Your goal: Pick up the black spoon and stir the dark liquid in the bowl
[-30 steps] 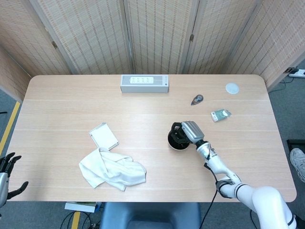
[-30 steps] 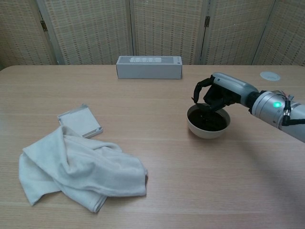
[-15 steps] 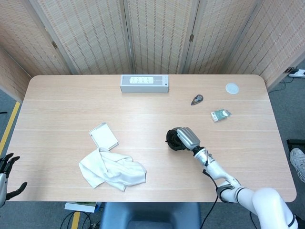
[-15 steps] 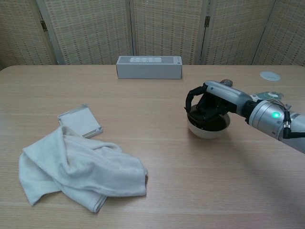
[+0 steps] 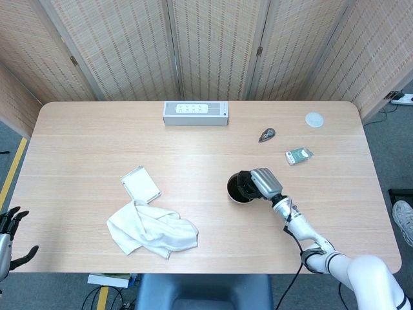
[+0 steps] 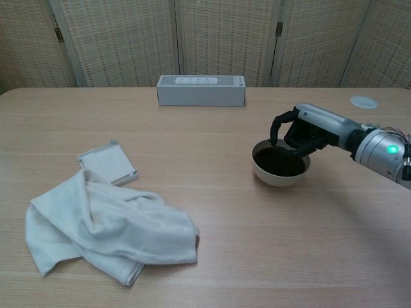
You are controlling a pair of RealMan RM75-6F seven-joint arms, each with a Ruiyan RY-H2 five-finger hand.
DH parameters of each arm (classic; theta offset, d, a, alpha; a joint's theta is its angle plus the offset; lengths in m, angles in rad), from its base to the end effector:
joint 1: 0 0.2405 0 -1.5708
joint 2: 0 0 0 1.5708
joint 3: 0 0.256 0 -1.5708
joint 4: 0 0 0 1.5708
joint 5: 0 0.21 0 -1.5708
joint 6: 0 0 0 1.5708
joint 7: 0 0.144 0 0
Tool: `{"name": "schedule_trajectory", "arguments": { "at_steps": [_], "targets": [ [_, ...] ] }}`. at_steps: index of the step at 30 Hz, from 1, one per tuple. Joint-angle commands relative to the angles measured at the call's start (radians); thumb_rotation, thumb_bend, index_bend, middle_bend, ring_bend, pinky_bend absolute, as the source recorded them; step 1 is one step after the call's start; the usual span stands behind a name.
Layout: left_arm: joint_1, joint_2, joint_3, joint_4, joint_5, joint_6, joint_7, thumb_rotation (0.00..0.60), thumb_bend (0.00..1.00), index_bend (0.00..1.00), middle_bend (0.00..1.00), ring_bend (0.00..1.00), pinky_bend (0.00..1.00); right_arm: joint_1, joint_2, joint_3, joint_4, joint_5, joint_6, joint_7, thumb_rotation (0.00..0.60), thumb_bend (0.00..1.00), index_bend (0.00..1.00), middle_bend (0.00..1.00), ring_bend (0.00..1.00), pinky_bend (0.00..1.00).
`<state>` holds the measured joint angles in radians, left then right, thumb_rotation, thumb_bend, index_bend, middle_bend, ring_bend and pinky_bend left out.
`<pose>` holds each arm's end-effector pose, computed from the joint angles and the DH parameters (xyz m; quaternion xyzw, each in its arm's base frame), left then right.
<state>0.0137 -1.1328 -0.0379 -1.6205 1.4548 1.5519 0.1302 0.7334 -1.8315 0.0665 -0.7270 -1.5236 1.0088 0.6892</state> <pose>-0.3275 0.1465 0.1635 -0.5713 -0.3787 -0.3318 0.6482 -0.2167 -0.3754 -0.0535 0.6644 -0.4925 0.4717 0.3059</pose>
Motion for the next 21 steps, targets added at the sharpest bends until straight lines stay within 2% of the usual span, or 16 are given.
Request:
{"name": "schedule_trajectory", "arguments": {
  "at_steps": [1, 7, 14, 21],
  "targets": [
    [0.000, 0.001, -0.001, -0.001, -0.001, 0.001, 0.000, 0.600, 0.24, 0.21, 0.15, 0.16, 0.18, 0.022, -0.020, 0.019, 0.024, 0.008, -0.012, 0.007, 0.600, 0.55, 0.80, 0.94, 1.00, 1.00],
    [0.003, 0.005, -0.003, 0.001, -0.010, 0.001, -0.004, 0.600, 0.24, 0.21, 0.15, 0.16, 0.18, 0.055, -0.054, 0.030, 0.047, 0.002, -0.020, 0.027, 0.600, 0.55, 0.80, 0.94, 1.00, 1.00],
    [0.005, 0.005, -0.002, 0.006, -0.009, 0.002, -0.011, 0.600, 0.24, 0.21, 0.15, 0.16, 0.18, 0.044, -0.053, -0.002, 0.014, -0.029, 0.009, 0.037, 0.600, 0.55, 0.80, 0.94, 1.00, 1.00],
    [0.002, -0.002, -0.001, 0.015, -0.005, -0.001, -0.020, 0.600, 0.24, 0.21, 0.15, 0.16, 0.18, -0.006, -0.006, -0.038, -0.043, -0.046, 0.060, 0.023, 0.600, 0.55, 0.80, 0.94, 1.00, 1.00]
  ]
}}
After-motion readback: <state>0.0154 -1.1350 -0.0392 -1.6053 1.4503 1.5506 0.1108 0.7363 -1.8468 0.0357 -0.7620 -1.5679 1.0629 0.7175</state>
